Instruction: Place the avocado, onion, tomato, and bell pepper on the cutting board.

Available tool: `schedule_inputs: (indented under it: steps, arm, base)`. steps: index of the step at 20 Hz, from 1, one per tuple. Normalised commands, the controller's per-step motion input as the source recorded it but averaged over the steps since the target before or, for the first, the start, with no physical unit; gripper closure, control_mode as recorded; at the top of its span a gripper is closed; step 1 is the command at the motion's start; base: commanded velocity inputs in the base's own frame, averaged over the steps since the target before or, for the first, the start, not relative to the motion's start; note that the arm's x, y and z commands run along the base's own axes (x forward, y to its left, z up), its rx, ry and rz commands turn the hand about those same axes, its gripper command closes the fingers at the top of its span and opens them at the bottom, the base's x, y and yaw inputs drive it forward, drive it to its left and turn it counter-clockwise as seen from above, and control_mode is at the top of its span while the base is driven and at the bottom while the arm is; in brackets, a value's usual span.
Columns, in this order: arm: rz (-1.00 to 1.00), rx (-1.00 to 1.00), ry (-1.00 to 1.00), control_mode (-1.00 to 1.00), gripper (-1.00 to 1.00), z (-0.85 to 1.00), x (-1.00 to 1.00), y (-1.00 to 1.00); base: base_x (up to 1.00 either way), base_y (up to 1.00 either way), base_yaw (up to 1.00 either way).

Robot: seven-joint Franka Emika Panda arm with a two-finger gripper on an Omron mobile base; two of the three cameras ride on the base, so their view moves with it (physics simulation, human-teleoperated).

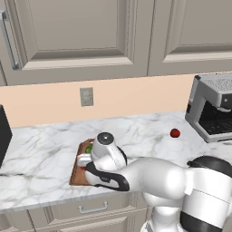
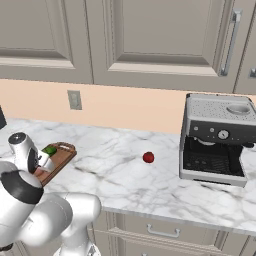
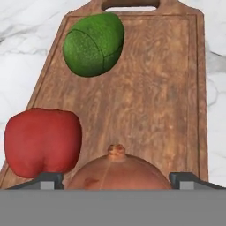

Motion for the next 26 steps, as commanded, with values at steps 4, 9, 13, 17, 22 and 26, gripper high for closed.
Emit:
schedule_inputs:
  steps: [4,9,13,17,22,26]
  arm:
    - [0.0,0.0,0.0,-1.0,-1.0,0.05,-0.09,-0.11]
    - [0.0,0.0,0.0,-1.0,-1.0,0.16,-0.04,-0.06]
    - [0.0,0.0,0.0,-1.0,-1.0,0.36,0.0,-0.05]
    - [0.0,0.0,-0.01,-1.0,-1.0,0.34,0.0,0.0]
    - [0.0,0.0,0.0,-1.0,-1.0,0.41,0.0,-0.08]
    - [0.0,0.0,0.0,-1.0,-1.0,0.31,0.0,-0.45]
  base:
    - [0.0,0.0,0.0]
    - [0.0,0.0,0.0]
    - [0.0,0.0,0.0]
    - [0.0,0.0,0.0]
    - [0.0,0.0,0.0]
    - [0.0,0.0,0.0]
